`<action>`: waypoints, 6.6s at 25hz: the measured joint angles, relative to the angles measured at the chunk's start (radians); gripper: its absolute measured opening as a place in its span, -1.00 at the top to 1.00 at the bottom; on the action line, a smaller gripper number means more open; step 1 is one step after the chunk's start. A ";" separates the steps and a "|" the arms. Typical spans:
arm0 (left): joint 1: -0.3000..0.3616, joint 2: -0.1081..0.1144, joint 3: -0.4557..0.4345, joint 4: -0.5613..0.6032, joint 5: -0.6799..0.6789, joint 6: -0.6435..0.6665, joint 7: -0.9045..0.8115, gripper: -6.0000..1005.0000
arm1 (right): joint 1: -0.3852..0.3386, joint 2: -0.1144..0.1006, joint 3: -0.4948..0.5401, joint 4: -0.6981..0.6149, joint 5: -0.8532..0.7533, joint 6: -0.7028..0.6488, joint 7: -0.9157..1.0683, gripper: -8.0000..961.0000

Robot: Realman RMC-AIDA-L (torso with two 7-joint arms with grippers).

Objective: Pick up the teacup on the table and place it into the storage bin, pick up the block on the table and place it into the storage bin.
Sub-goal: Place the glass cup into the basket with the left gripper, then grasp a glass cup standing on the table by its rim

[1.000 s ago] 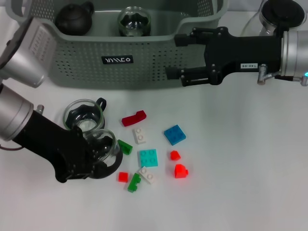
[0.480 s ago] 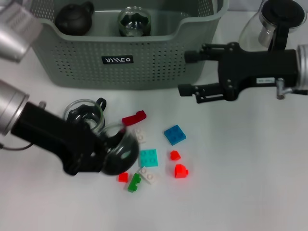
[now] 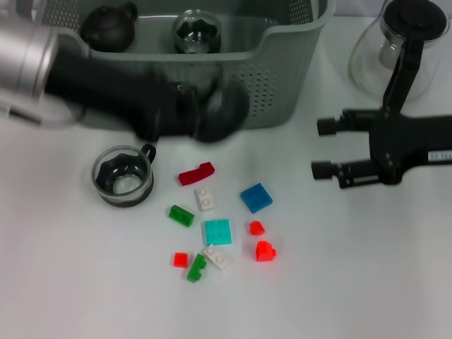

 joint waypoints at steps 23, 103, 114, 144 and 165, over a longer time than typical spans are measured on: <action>-0.241 0.112 0.154 -0.298 0.161 -0.856 -0.215 0.79 | 0.022 0.009 0.013 0.041 -0.083 0.015 -0.040 -0.81; 0.238 -0.074 0.195 0.235 0.369 -0.256 0.117 -0.67 | 0.090 0.102 0.066 0.061 -0.067 0.151 -0.029 -0.81; 0.252 -0.075 0.280 0.232 0.437 -0.305 0.128 -0.63 | 0.108 0.109 0.075 0.061 -0.062 0.173 -0.031 -0.81; 0.223 -0.080 0.558 0.225 0.592 -0.425 -0.014 -0.54 | 0.103 0.114 0.071 0.071 -0.064 0.195 -0.040 -0.81; 0.208 -0.080 0.613 0.194 0.621 -0.420 -0.056 -0.47 | 0.100 0.114 0.074 0.072 -0.063 0.197 -0.053 -0.81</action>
